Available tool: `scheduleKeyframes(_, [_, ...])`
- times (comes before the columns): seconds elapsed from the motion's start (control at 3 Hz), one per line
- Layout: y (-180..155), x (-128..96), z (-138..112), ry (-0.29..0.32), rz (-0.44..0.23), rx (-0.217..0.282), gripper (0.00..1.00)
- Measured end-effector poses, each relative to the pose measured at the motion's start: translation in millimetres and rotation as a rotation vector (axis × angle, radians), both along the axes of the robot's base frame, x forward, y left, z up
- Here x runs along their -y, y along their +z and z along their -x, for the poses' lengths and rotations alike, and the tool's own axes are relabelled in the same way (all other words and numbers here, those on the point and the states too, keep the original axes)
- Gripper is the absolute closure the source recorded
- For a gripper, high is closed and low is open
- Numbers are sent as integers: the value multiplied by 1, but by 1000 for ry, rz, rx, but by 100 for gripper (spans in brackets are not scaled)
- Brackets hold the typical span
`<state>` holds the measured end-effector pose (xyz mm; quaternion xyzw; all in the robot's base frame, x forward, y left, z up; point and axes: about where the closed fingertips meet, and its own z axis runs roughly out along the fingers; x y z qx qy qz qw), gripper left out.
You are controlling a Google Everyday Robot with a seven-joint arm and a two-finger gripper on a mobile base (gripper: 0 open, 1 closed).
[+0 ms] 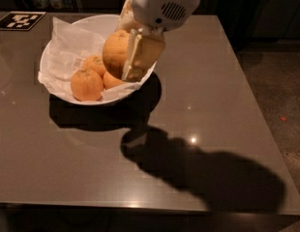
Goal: Pick orange from white bowl
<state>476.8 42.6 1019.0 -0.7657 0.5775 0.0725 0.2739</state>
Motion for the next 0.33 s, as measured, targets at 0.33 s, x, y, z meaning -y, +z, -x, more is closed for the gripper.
scheduleKeyframes(0.33, [1,1,1,-2,0,1,100])
